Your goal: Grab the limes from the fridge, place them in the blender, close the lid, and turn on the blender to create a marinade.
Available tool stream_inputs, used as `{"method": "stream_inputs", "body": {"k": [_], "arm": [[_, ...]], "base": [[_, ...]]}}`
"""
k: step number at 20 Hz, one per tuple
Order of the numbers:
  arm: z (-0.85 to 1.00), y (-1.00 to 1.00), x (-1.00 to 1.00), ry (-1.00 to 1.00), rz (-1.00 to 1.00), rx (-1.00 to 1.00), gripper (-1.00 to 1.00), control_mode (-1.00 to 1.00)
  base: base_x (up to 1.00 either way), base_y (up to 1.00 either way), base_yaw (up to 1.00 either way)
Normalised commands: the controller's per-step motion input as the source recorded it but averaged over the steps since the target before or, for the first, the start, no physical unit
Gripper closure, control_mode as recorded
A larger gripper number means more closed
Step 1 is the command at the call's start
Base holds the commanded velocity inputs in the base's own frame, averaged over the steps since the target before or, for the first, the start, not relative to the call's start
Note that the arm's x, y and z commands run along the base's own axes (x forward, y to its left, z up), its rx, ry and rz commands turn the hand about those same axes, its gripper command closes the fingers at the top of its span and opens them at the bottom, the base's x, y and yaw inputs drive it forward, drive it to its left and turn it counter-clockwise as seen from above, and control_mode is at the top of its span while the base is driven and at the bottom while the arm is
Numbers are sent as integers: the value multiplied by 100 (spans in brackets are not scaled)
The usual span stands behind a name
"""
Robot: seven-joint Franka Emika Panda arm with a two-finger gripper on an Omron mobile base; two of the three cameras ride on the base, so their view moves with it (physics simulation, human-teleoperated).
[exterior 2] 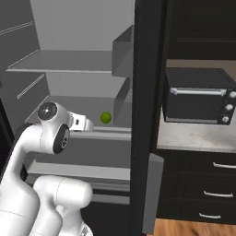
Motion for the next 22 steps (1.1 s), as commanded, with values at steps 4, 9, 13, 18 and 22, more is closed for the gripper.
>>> {"method": "stream_inputs", "body": {"k": [4,9,13,18,22], "arm": [[-1,-17,31,0,-8,0,-100,-100],[-3,-26,28,0,-10,0,-100,-100],[-16,-37,34,2,-8,0,-100,-100],[-23,-11,29,0,-1,0,-100,-100],[-12,0,28,5,0,0,-100,-100]], "base": [[0,0,0],[0,0,0],[0,0,0],[0,0,0],[0,0,0]]}}
